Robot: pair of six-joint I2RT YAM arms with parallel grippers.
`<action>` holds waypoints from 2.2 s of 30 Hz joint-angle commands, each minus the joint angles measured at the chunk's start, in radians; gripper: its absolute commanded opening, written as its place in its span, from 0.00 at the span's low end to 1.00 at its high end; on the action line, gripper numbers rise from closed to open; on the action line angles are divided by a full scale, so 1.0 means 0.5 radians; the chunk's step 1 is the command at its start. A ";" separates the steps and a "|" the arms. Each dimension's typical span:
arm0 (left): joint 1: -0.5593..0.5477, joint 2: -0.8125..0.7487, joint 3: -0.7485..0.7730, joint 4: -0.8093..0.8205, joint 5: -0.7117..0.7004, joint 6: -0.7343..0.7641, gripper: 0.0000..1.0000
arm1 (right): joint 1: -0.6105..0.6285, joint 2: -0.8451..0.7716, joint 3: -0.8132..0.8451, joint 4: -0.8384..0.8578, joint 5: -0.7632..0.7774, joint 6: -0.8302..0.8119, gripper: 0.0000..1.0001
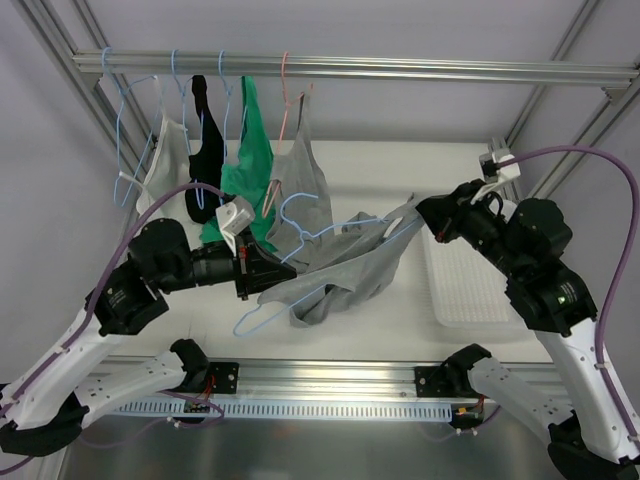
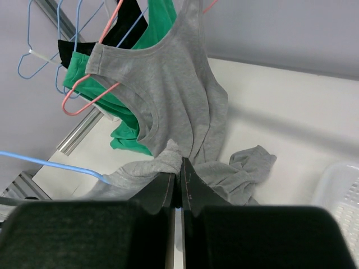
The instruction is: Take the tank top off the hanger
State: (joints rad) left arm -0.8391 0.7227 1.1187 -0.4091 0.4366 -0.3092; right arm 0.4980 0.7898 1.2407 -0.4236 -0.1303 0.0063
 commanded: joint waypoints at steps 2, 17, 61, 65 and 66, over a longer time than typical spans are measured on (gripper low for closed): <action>-0.022 0.006 0.060 -0.004 0.050 0.051 0.00 | -0.020 -0.021 0.071 0.041 0.208 -0.052 0.00; -0.022 0.018 0.057 0.002 0.265 0.103 0.00 | -0.122 0.240 -0.021 -0.003 0.098 0.070 0.00; -0.028 0.343 0.199 0.838 -1.035 0.091 0.00 | 0.584 0.411 -1.187 0.617 -0.074 0.414 0.16; -0.031 0.346 0.186 0.555 -1.100 0.036 0.00 | 0.596 0.482 -1.175 0.648 -0.031 0.408 0.51; -0.031 0.352 0.186 0.527 -1.103 0.029 0.00 | 0.599 0.476 -1.181 0.648 -0.013 0.411 0.62</action>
State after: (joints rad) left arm -0.8448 0.8997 1.2110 -0.0326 -0.0654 -0.2573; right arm 0.7906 1.0328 0.6060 -0.1581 -0.1501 0.2256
